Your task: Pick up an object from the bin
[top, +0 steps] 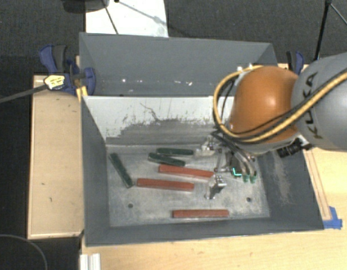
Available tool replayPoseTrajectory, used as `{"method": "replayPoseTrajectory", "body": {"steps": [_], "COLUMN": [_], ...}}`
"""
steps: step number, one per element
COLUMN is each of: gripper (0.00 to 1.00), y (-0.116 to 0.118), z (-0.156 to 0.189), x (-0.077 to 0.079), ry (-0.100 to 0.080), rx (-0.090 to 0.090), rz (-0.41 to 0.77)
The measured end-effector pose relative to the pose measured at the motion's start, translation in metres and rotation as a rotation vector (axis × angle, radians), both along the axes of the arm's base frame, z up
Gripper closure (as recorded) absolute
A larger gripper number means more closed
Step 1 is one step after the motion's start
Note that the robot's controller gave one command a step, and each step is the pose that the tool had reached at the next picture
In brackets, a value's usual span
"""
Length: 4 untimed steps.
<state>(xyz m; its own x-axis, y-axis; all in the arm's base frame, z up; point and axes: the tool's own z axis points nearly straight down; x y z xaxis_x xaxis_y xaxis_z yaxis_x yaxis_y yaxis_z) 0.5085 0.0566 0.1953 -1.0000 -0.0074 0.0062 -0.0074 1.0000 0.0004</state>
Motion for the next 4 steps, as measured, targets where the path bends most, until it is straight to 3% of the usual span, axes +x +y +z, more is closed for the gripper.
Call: {"method": "replayPoseTrajectory", "body": {"steps": [1,2,3,4], "gripper": [0.0,0.0,1.0,1.0], "y": [0.0,0.008,0.002,0.002], "z": [0.004,-0.047,-0.114,-0.114], "x": [0.002,0.023,0.028,0.028], "ry": [-0.008,-0.016,-0.036,-0.036], "rx": [0.001,0.001,0.004,0.005], "rz": [-0.002,0.03,-0.064,-0.065]}}
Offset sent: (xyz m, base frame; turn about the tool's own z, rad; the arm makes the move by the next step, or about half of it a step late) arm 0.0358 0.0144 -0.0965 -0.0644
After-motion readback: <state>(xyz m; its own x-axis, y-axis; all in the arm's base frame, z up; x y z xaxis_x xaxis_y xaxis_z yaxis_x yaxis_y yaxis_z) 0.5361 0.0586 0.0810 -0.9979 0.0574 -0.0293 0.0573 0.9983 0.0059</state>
